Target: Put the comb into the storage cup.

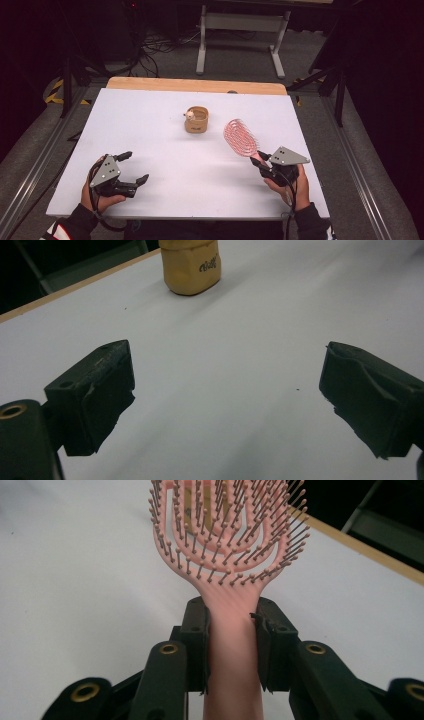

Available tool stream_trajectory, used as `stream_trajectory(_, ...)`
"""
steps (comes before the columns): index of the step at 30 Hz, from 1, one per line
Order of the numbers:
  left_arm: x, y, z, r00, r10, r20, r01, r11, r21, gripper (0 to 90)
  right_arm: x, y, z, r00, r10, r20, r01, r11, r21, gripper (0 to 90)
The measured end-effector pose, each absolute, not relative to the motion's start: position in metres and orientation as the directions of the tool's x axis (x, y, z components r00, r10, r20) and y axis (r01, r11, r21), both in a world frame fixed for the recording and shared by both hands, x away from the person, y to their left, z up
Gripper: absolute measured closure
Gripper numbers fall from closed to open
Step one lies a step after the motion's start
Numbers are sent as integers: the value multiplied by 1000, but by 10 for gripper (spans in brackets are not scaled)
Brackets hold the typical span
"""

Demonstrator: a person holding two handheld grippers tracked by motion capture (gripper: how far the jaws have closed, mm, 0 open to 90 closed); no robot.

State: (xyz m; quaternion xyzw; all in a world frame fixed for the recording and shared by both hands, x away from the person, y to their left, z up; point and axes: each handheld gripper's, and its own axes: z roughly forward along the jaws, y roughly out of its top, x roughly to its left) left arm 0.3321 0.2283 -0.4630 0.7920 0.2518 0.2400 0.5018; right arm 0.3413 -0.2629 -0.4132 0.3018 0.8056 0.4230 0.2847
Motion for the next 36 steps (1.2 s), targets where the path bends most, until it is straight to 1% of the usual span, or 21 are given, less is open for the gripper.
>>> stream_trajectory(2, 332, 228, -463, 758, 639, 128, 157, -370, 916, 87, 341, -262, -413, -646, 736, -202, 241, 448, 861, 698)
stream_trajectory(12, 332, 227, -462, 759, 637, 131, 154, -371, 916, 87, 334, -259, -412, -583, 785, -212, 158, 365, 918, 698)
stream_trajectory(24, 335, 221, -460, 766, 631, 126, 147, -362, 920, 88, 336, -246, -416, -541, 805, -243, 52, 321, 946, 698)
stream_trajectory(27, 342, 215, -454, 765, 631, 128, 138, -355, 925, 92, 339, -236, -417, -533, 810, -244, 19, 300, 954, 699)
stream_trajectory(33, 356, 204, -445, 769, 632, 93, 137, -306, 942, 100, 346, -217, -417, -540, 808, -236, -1, 280, 960, 700)
stream_trajectory(36, 360, 196, -442, 775, 625, 97, 125, -302, 945, 112, 348, -208, -417, -540, 805, -245, -14, 282, 959, 700)
